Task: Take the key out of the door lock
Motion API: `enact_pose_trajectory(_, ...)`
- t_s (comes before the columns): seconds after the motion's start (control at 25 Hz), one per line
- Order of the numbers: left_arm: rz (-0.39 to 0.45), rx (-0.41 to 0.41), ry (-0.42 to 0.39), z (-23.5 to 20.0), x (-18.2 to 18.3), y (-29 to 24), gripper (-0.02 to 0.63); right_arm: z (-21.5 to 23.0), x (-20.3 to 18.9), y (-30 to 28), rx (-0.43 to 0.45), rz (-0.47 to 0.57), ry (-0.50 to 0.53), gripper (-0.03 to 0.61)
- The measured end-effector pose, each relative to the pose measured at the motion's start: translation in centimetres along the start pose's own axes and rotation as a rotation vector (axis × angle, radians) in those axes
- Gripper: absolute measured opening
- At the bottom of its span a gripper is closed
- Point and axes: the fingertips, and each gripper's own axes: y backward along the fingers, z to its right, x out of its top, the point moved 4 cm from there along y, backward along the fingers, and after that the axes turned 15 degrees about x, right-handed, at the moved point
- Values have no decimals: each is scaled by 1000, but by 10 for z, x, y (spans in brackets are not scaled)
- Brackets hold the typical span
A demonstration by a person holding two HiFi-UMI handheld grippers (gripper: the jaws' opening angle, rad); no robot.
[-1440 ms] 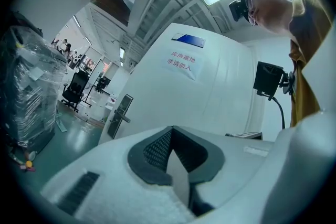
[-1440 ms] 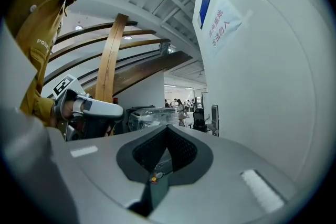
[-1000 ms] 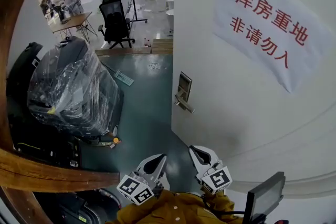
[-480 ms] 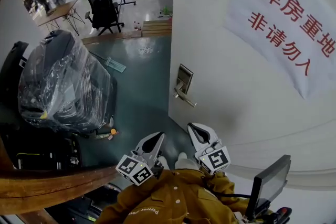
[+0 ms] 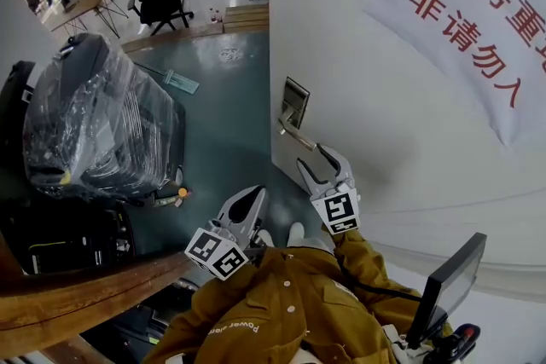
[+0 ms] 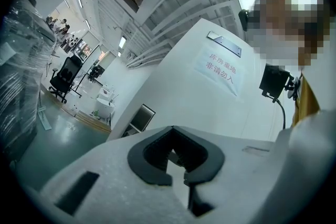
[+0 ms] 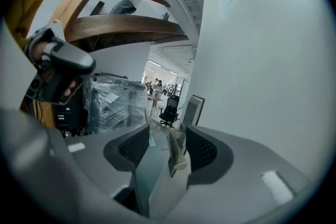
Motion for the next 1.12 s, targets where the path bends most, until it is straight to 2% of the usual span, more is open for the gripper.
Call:
enact_pose_trajectory(0.08,-8,0,6,0,-2,-2,0,13,-16,-15,3,-44,-2,235)
enact_pose_trajectory(0.28,-25,-1,5,2,-6,-5,0,32,-56,-44,5,-188,-2,220)
enact_pose_trajectory(0.4,-26,5,5,2,-5,-7,0,35,-61,-46,-6,-203,0,138)
enact_pose_trajectory(0.64,-1,14,-14,-6,-10,-21,0,37,-61,-46,15,-196,17,132)
enact_pose_trajectory(0.76,18,59,2,-27,-16,-37,0,36,-60,-47,21,-198,18,132)
enact_pose_trajectory(0.8,15,89,26,-39,-21,-45,43,35,-60,-47,21,-200,21,132)
enact_pose_trajectory(0.84,3,117,58,-54,-26,-56,203,35,-60,-47,20,-202,23,131)
enact_pose_trajectory(0.88,-14,135,102,-69,-33,-68,259,36,-61,-47,19,-202,23,132)
enact_pose_trajectory(0.96,-43,142,241,-101,-48,-95,268,36,-60,-47,19,-205,22,132)
enact_pose_trajectory(1.04,-61,127,426,-130,-63,-121,268,35,-60,-48,20,-208,21,130)
enact_pose_trajectory(1.12,-70,78,621,-150,-77,-145,272,34,-60,-47,16,-211,18,132)
